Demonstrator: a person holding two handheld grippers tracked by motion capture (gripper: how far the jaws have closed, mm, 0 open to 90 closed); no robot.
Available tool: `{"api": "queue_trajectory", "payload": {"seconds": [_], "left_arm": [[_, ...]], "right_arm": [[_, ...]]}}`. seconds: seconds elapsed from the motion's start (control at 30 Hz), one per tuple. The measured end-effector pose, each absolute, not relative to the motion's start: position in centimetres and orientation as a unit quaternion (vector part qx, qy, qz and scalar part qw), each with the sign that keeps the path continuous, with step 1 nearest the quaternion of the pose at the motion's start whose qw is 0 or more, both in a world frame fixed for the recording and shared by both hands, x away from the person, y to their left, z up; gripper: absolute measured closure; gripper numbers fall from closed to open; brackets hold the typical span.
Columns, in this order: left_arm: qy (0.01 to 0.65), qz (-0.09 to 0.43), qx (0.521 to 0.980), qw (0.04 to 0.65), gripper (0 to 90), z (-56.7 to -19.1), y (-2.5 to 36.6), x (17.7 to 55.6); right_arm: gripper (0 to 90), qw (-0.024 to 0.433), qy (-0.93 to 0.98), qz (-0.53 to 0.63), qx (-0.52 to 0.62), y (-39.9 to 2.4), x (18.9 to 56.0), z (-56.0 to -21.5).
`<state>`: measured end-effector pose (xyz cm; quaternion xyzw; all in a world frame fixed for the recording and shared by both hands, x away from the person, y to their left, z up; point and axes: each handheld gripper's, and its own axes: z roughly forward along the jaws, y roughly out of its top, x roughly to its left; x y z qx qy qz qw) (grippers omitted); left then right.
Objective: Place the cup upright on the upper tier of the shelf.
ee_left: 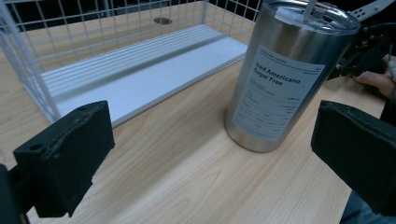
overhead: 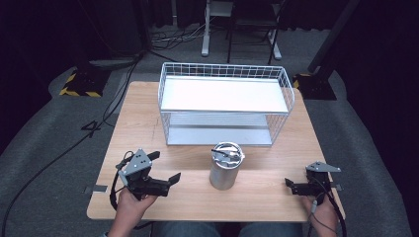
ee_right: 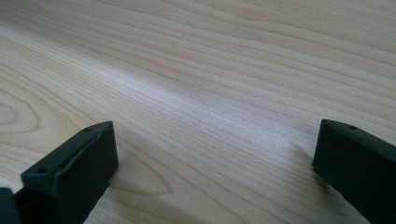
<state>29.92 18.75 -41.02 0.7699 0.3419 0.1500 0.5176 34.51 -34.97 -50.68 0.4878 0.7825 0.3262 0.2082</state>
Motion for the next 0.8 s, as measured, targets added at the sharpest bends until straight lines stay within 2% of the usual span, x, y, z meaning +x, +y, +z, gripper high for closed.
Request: {"api": "queue_trajectory", "payload": {"seconds": [0.8], "left_arm": [[0.267,0.116,0.79,0.54,0.0,-41.2,12.0,31.7]], "right_arm": [[0.1,0.208,0.782,0.326,0.488,-35.0,34.5,-50.7]]}}
